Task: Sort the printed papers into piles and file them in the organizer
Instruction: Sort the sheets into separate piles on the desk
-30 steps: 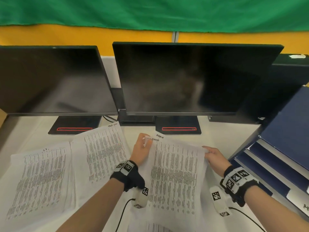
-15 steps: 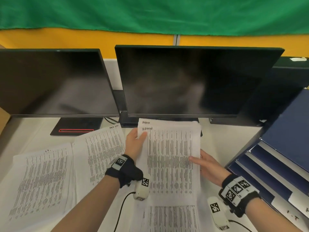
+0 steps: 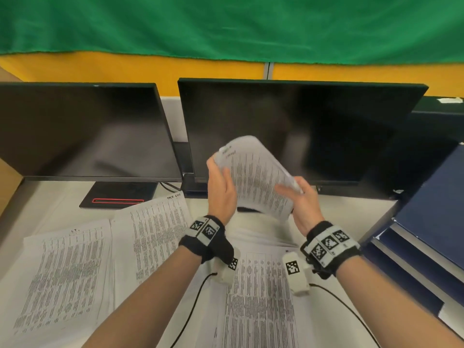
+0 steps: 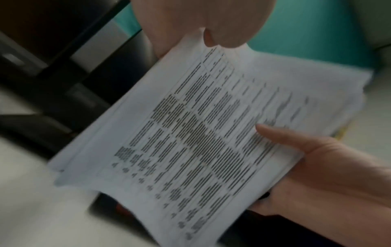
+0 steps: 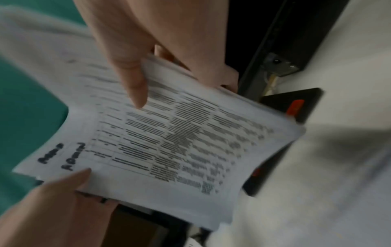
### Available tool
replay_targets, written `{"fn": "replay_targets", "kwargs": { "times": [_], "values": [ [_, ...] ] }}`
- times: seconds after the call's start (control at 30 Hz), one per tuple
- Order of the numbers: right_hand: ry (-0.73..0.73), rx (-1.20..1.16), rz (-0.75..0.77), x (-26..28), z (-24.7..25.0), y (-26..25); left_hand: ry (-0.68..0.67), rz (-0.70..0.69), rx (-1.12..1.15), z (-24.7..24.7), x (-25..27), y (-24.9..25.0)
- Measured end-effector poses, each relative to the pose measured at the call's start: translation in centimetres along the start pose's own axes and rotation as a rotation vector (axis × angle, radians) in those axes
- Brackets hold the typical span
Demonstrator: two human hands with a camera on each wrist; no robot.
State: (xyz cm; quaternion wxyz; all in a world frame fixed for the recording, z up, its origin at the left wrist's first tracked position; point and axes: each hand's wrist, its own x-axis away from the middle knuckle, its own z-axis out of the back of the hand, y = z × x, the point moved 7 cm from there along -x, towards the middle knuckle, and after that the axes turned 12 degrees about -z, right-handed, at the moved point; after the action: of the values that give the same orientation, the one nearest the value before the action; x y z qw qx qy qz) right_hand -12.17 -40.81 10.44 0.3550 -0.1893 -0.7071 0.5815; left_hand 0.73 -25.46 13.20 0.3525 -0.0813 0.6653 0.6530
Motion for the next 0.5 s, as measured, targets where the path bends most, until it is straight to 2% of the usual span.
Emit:
{"fn": "replay_targets", "kwargs": {
  "times": [0.1,0.17,0.3,0.4,0.5],
  "values": [
    [0.075,0.016,-0.012,-0.6,0.6,2.3,-0.002,0.149,-0.003,-0.1,1.6,-3.2],
    [0.099,-0.084,-0.046,-1.0,1.0,2.7,0.047,0.266,0.047,0.2,2.0,-5.0],
    [0.041,-0.269,-0.144,-1.8,0.7,2.2,0.075,0.453,0.119,0.1,1.7,-7.5],
    [0.029,-0.123,-0.155,-2.7,0.3,2.9,-0.001,0.489,0.133,-1.0,2.0,-8.4],
    [0.062,-0.022,-0.192,-2.8,0.0,4.6,-0.015,0.517,0.077,-1.0,3.0,-9.4]
  ]
}}
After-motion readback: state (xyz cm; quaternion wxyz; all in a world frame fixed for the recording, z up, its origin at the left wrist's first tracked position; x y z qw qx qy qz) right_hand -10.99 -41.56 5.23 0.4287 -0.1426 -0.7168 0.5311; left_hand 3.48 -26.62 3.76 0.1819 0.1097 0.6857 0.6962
